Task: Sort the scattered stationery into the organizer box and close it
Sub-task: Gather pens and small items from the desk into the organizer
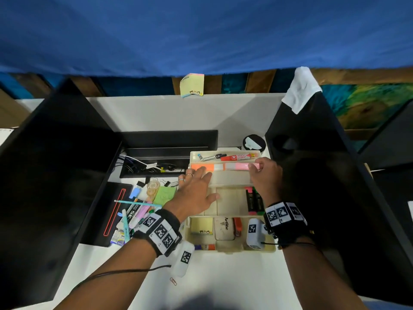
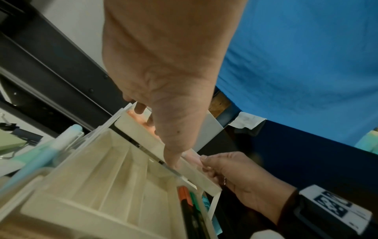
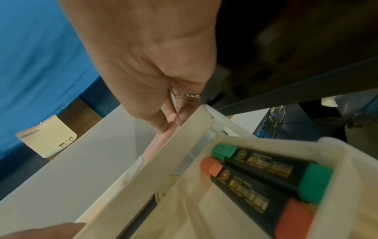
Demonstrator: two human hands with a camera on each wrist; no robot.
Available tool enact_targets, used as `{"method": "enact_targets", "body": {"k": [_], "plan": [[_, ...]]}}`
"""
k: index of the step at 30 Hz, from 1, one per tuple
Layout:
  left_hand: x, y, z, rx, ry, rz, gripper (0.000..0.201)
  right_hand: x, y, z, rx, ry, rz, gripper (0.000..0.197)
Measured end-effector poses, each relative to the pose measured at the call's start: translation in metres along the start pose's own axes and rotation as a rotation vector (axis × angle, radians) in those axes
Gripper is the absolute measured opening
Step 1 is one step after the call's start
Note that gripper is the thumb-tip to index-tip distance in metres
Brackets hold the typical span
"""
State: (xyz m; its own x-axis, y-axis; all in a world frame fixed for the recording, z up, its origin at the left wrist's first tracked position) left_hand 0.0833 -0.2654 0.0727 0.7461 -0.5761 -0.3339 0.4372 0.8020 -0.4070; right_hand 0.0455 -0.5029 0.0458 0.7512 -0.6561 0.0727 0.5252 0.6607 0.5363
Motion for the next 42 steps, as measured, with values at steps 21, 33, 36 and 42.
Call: {"method": "enact_targets", "body": {"k": [21,33,36,42], "plan": [[0.015,-0.002,-0.004,-0.026,-0.049,-0.054,0.089,-0.019,0.028,-0.017,-0.177,0.123,0.289,0.028],[0.027,-0.006,-0.009,-0.029,-0.094,-0.148,0.091,-0.018,0.032,-0.009,-0.255,0.076,0.231,0.024],[0.024,0.000,-0.007,-0.057,-0.077,-0.148,0.094,-0.020,0.034,-0.010,-0.268,0.070,0.229,0.025],[-0.014,0.052,0.009,-0.331,-0.165,-0.112,0.068,-0.050,0.067,-0.014,-0.091,0.045,0.418,0.015]]}}
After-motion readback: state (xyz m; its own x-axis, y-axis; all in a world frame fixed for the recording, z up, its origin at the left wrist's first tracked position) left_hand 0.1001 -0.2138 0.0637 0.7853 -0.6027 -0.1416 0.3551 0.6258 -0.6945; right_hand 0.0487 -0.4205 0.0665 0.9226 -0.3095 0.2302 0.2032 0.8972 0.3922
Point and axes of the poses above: each hand's wrist, its own x-axis towards the middle knuckle, its own z-axis out of the back of the hand, y = z × x, the point moved 2 cm from there along x, towards the middle knuckle, and after that the axes turned 10 degrees about -x, right-handed, at the moved point
